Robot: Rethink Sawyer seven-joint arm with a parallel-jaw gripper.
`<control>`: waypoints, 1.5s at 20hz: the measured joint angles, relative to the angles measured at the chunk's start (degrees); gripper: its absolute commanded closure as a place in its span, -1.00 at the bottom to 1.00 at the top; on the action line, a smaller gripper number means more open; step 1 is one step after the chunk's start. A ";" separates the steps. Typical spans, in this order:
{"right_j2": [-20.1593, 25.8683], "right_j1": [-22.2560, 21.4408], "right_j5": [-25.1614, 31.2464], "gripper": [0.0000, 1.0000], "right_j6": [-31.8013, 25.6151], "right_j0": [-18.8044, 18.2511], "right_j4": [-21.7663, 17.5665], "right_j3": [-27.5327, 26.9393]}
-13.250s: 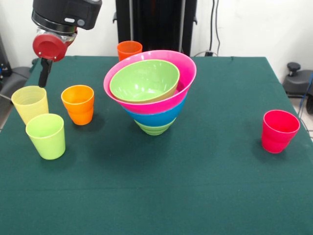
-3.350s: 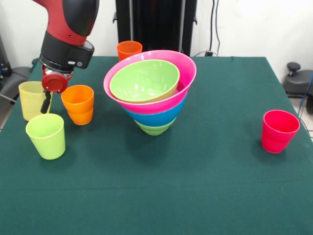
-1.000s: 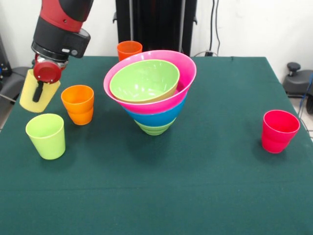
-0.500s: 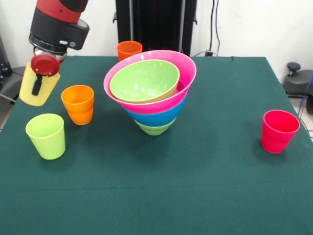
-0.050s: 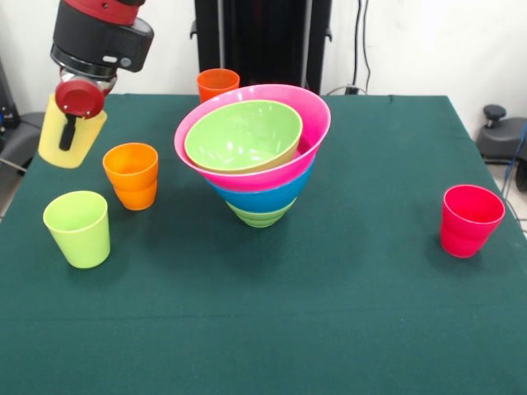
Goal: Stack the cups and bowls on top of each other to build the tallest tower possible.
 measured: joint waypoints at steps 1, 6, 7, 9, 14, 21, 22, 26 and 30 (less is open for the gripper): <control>0.00 -0.24 0.52 1.00 0.00 0.22 0.05 -0.01; 0.00 -1.07 2.79 1.00 0.00 1.26 0.21 0.01; 0.00 -1.21 3.01 1.00 0.00 1.38 0.21 0.02; -0.01 -1.70 3.97 1.00 0.00 1.85 0.28 0.01; -0.02 -2.69 7.30 1.00 0.00 2.99 0.67 0.01; -0.52 -3.46 11.24 1.00 0.00 4.53 0.88 -0.28; -0.63 -3.57 11.84 1.00 0.00 4.76 0.96 -0.32; -1.19 -4.19 13.76 1.00 0.00 5.66 1.33 -0.56; -1.74 -4.39 15.62 1.00 0.00 6.32 1.99 -1.23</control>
